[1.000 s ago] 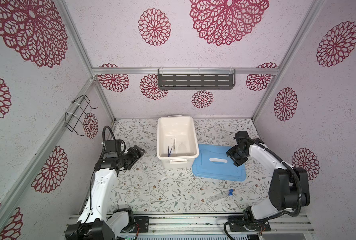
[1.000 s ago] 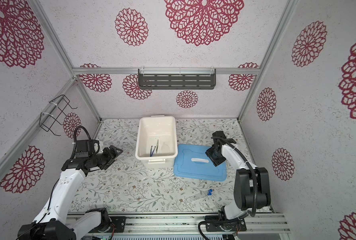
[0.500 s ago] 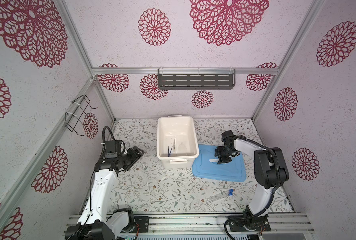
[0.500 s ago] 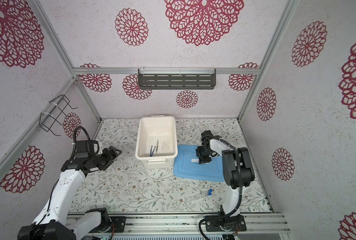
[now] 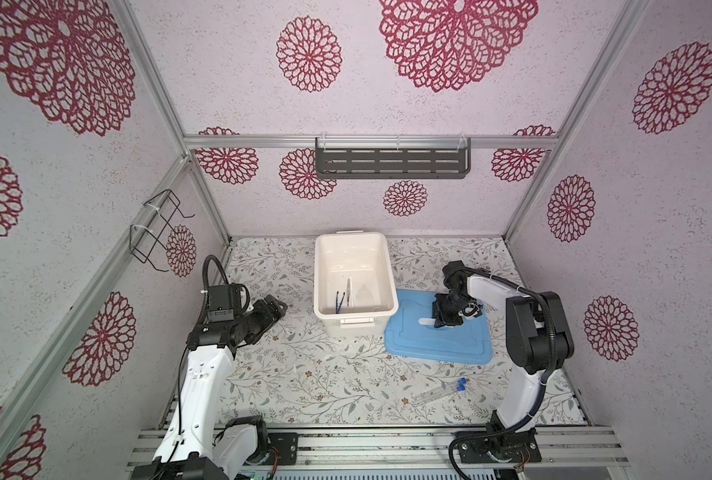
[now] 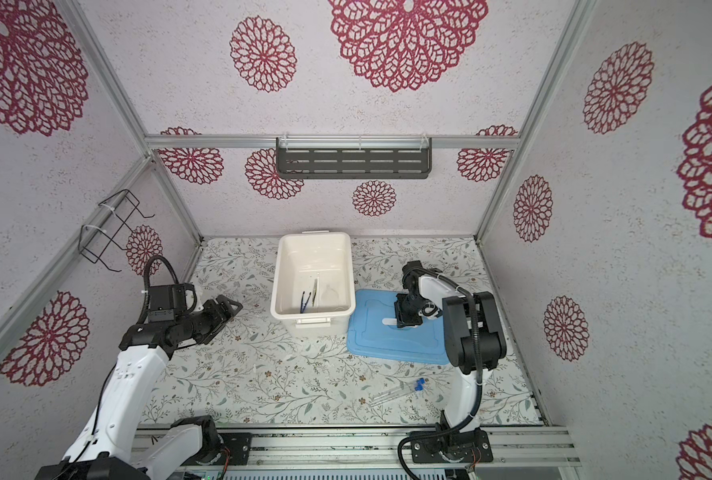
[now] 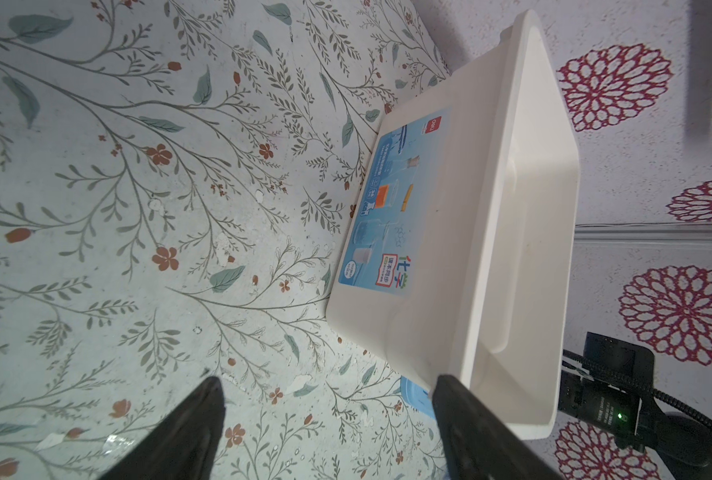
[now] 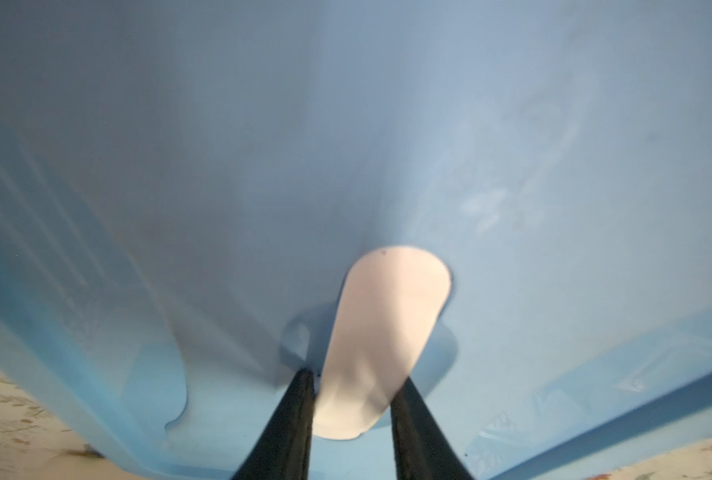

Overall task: Organize the chemistry lab equipment
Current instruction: 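Lower the right gripper onto the lid's white handle and close on it, then lift the blue lid by its handle with the right gripper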

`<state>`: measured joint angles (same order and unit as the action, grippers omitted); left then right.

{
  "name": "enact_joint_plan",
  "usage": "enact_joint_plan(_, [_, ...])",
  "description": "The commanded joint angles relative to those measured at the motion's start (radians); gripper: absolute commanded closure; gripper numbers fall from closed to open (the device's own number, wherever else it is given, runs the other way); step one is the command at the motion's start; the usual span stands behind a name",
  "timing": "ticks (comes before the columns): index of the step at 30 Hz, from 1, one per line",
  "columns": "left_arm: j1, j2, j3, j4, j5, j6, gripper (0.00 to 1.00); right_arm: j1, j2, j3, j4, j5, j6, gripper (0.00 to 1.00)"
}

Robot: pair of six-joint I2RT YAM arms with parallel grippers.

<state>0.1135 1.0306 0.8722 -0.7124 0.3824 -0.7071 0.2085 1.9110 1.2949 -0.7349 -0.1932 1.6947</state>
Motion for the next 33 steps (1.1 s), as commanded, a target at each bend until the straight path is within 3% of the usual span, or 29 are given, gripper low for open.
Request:
enact_joint_plan(1, [-0.002,-0.012,-0.001,0.004,-0.006,0.018,0.17,0.004,0.022,0.013,-0.096,0.085,0.033,0.76])
enact_joint_plan(12, [-0.002,-0.017,-0.001,0.004,-0.011,0.021,0.17,0.008,-0.06,0.02,-0.146,0.132,0.063,0.83])
enact_joint_plan(33, [0.0,0.006,0.003,0.025,0.002,0.035,0.17,0.068,-0.313,-0.042,-0.228,0.228,0.101,0.83])
